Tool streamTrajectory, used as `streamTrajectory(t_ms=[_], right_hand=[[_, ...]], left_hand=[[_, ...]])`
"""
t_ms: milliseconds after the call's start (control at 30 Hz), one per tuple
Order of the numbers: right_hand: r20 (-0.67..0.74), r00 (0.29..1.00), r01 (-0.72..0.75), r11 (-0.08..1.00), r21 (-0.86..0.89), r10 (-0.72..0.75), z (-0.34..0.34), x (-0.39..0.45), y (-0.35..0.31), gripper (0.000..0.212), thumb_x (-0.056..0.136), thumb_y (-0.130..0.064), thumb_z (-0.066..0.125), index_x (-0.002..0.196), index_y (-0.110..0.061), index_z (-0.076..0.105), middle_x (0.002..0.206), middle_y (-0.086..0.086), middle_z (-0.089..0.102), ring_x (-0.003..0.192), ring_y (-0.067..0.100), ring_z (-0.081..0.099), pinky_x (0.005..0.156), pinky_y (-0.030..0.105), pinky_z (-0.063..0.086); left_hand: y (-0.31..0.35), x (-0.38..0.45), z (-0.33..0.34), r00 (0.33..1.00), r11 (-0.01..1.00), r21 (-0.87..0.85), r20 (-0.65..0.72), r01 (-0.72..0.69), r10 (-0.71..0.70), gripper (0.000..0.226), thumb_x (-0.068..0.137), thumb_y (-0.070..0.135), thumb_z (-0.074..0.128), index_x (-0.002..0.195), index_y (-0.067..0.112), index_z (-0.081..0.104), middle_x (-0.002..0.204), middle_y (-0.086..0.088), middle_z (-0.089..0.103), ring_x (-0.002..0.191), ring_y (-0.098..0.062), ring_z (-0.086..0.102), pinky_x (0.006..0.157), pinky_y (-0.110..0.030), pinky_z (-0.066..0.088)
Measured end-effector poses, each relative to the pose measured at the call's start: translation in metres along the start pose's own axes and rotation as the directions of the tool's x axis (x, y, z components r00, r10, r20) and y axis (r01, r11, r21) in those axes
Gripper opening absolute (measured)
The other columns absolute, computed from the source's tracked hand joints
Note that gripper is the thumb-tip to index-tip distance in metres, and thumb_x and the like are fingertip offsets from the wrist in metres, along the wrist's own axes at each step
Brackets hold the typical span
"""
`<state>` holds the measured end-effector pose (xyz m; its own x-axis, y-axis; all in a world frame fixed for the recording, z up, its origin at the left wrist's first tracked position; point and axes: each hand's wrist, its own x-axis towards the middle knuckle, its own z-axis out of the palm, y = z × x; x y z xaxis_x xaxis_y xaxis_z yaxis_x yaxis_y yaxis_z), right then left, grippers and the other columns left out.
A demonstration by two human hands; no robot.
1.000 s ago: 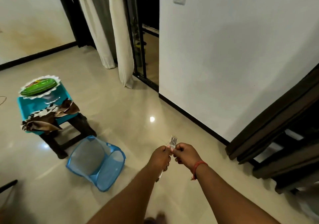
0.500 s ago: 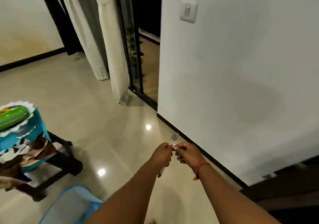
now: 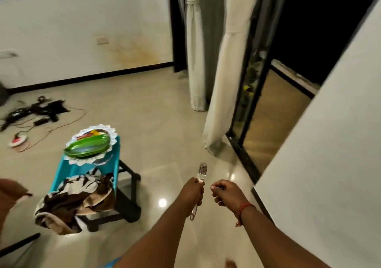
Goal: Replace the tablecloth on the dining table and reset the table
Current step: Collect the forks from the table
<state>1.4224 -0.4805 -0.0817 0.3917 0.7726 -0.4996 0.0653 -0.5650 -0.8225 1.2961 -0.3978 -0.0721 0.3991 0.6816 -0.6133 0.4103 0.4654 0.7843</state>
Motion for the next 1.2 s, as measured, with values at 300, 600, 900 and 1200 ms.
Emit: streamTrajectory(t_ms=[300, 600, 900, 1200], right_hand=[[0.431, 0.902, 0.133, 0.974, -0.185, -0.042, 0.102, 0.178, -0.147, 0.012, 0.098, -0.023, 0.059, 0.099, -0.012, 0.064, 0.092, 0.013, 0.072, 0.073, 0.018, 0.068, 0.071, 0.033, 0.056], [0.602, 0.796, 0.154, 0.939, -0.308, 0.067, 0.238, 0.32, -0.26, 0.019, 0.098, -0.022, 0.06, 0.108, -0.006, 0.061, 0.099, 0.013, 0.073, 0.086, 0.021, 0.071, 0.085, 0.04, 0.056], [0.752, 0.64, 0.225, 0.896, -0.383, 0.161, 0.346, 0.402, -0.339, 0.021, 0.097, -0.011, 0.059, 0.113, 0.003, 0.061, 0.086, 0.014, 0.067, 0.067, 0.018, 0.063, 0.055, 0.022, 0.049], [0.903, 0.348, 0.44, 0.807, -0.394, 0.251, 0.451, 0.451, -0.398, 0.008, 0.093, -0.003, 0.063, 0.1, -0.002, 0.066, 0.079, 0.005, 0.067, 0.063, 0.02, 0.055, 0.057, 0.028, 0.046]], left_hand=[[0.071, 0.105, -0.147, 0.907, 0.908, -0.419, -0.39, -0.02, -0.16, 0.02, 0.1, 0.004, 0.038, 0.114, 0.002, 0.052, 0.08, -0.013, 0.059, 0.062, -0.02, 0.056, 0.057, -0.03, 0.05], [0.114, 0.219, -0.312, 0.794, 0.865, -0.5, -0.541, -0.038, -0.277, 0.014, 0.094, 0.001, 0.047, 0.099, 0.002, 0.06, 0.075, -0.003, 0.069, 0.068, -0.014, 0.063, 0.062, -0.025, 0.047], [0.132, 0.273, -0.418, 0.735, 0.704, -0.69, -0.563, -0.167, -0.378, 0.019, 0.09, 0.003, 0.052, 0.08, 0.0, 0.068, 0.078, -0.017, 0.072, 0.071, -0.03, 0.066, 0.072, -0.05, 0.06], [0.146, 0.282, -0.496, 0.492, 0.522, -0.784, -0.618, -0.336, -0.613, 0.01, 0.101, 0.008, 0.047, 0.097, 0.012, 0.055, 0.107, -0.02, 0.072, 0.068, -0.023, 0.062, 0.043, -0.017, 0.041]])
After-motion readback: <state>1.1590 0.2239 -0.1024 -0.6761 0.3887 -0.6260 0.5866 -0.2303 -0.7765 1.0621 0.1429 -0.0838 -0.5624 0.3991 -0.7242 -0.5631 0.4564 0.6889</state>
